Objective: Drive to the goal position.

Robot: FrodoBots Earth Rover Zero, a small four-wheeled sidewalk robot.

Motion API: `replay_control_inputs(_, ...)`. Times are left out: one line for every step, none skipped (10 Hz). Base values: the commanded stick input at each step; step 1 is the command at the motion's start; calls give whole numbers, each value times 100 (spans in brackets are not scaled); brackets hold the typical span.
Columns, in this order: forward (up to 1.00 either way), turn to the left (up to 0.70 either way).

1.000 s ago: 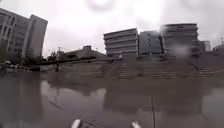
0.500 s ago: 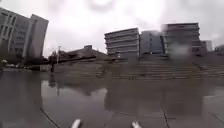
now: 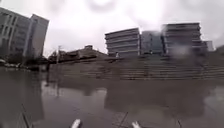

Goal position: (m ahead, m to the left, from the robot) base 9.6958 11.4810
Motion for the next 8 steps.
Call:
replay_control_inputs(70, 35)
replay_control_inputs(70, 2)
replay_control_inputs(70, 1)
replay_control_inputs(70, 0)
replay_control_inputs(70, 0)
replay_control_inputs(70, 0)
replay_control_inputs(70, 0)
replay_control_inputs(70, 0)
